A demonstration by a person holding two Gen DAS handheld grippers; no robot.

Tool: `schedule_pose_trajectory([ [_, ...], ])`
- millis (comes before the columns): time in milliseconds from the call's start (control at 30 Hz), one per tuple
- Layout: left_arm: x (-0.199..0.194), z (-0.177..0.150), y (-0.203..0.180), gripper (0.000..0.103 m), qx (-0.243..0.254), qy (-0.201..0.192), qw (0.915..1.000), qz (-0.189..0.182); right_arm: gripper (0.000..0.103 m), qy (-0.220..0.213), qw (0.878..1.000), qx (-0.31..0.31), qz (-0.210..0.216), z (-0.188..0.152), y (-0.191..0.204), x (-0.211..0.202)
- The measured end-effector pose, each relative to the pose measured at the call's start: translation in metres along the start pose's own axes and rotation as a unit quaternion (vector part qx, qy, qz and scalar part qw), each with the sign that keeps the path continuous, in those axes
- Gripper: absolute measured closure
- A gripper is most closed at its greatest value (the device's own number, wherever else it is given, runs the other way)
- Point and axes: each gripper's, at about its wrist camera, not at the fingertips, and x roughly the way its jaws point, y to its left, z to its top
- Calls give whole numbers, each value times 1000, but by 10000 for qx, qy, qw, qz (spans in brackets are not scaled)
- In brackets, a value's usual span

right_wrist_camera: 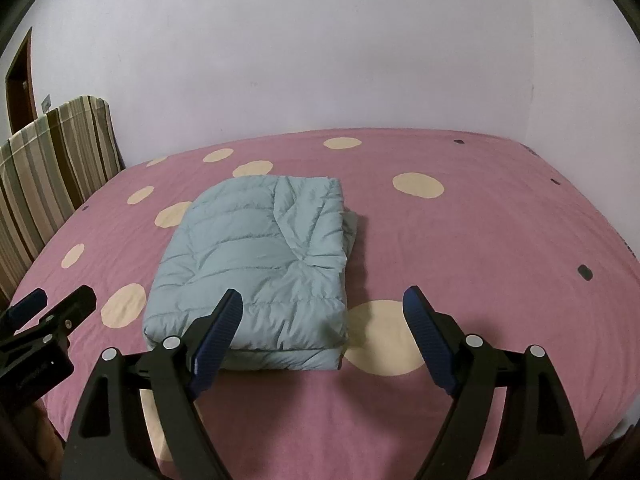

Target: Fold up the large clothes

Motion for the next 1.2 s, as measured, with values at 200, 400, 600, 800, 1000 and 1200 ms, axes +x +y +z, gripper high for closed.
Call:
schedule_pose_trajectory([
  [200,-1,2,-1,6,-11,5,10000,-9,22,9,10000,-1,2,-1,0,0],
  [400,1,0,-1,6,-17,49,10000,-16,22,23,10000,-34,14,-1,2,-1],
  [600,-1,1,-1,6,-27,40,10000,-24,22,44,10000,-50,9,-2,3,1],
  [800,0,0,-1,5,-27,50,10000,-19,22,47,10000,-62,3,-2,4,1],
  [1000,0,-1,-1,5,-37,42,10000,-28,22,68,9999,-80,-3,-3,5,2],
  [1200,-1,-3,-2,6,-68,0,10000,-22,22,63,9999,-88,-2,-3,5,2],
])
